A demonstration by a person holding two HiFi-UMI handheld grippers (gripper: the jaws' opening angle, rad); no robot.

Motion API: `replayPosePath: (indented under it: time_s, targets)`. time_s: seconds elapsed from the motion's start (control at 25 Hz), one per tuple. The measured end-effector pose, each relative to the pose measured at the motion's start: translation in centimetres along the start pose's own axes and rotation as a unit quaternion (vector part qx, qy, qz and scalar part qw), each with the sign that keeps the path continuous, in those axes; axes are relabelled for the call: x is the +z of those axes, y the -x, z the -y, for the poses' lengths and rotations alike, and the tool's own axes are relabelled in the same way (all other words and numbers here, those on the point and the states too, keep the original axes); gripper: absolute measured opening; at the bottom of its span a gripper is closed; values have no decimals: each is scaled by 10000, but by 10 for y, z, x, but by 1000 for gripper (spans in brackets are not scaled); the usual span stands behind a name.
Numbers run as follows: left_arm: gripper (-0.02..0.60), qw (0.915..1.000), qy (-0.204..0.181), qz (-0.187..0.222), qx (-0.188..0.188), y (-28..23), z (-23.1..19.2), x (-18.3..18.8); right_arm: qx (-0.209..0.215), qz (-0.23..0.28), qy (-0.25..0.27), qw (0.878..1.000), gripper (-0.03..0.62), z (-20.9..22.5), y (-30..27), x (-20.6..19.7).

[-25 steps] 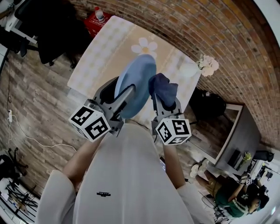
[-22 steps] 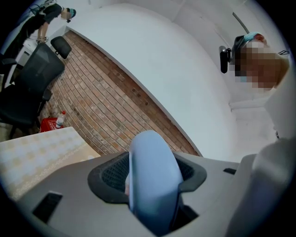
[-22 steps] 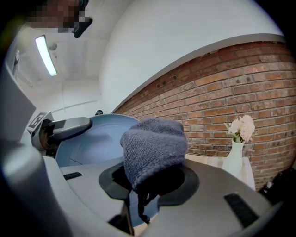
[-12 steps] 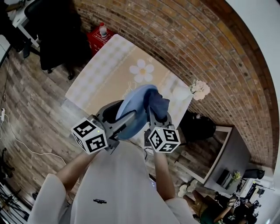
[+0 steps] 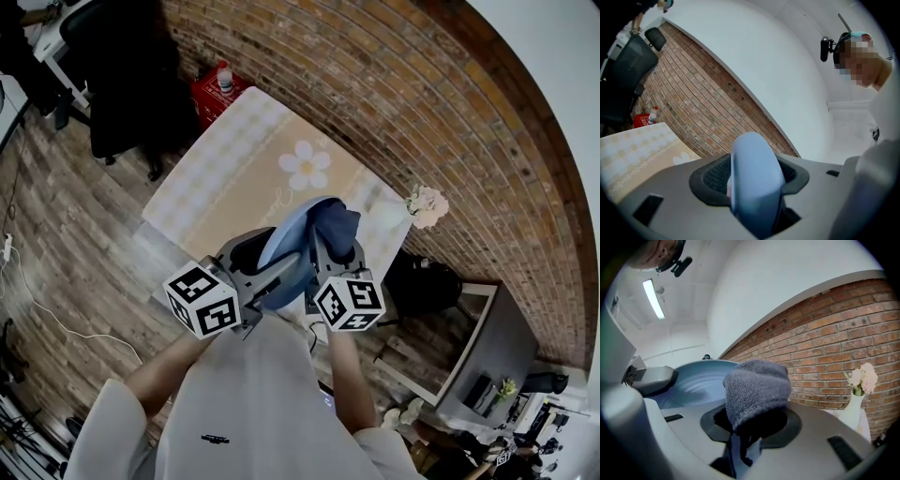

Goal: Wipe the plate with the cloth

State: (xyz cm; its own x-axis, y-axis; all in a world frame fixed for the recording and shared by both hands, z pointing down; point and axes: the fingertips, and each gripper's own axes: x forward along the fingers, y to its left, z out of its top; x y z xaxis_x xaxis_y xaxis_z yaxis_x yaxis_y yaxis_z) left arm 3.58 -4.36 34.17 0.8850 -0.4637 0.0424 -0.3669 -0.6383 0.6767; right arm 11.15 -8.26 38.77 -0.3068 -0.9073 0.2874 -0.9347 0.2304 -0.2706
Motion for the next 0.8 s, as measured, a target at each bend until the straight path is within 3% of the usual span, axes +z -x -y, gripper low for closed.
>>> replayPosePath:
  time_s: [0.48,0.8]
  targets:
    - [259,9999,113,-87,-8,-10,-5,-2,1268,464,168,9907,132,-47,10,8]
    - [259,9996,287,-5,-8,-13,-16,3,1919,372,-176,9806,132,-71,12,-1]
